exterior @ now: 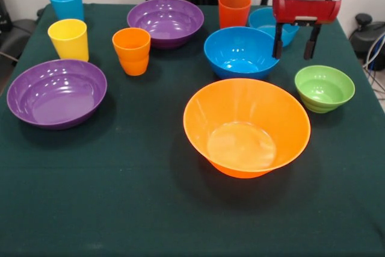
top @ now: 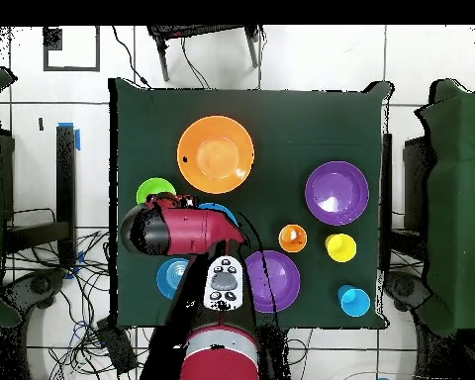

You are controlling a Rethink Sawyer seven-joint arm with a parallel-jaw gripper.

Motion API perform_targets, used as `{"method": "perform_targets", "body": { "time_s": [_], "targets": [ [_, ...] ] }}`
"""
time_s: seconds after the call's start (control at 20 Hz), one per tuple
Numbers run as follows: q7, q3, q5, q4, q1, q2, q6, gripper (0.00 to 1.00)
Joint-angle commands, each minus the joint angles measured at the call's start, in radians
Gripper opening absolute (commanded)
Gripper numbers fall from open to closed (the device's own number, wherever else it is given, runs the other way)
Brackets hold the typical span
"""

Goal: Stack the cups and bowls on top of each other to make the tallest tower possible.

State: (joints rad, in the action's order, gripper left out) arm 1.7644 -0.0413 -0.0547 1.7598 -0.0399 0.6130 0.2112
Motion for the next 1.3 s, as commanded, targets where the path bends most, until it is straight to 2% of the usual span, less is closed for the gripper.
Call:
{"method": "perform_targets", "body": {
  "time_s": [0.05, 0.6, 1.3],
  "targets": [
    [0.105, 0.063, 0.008, -0.014, -0.007, -0.062, 0.094, 1.0],
    [0.08, 0.078, 0.009, -0.036, 0.013, -0.063, 0.13, 1.0],
    [0.079, 0.071, -0.008, -0.175, -0.004, -0.103, 0.219, 1.0]
  ]
}}
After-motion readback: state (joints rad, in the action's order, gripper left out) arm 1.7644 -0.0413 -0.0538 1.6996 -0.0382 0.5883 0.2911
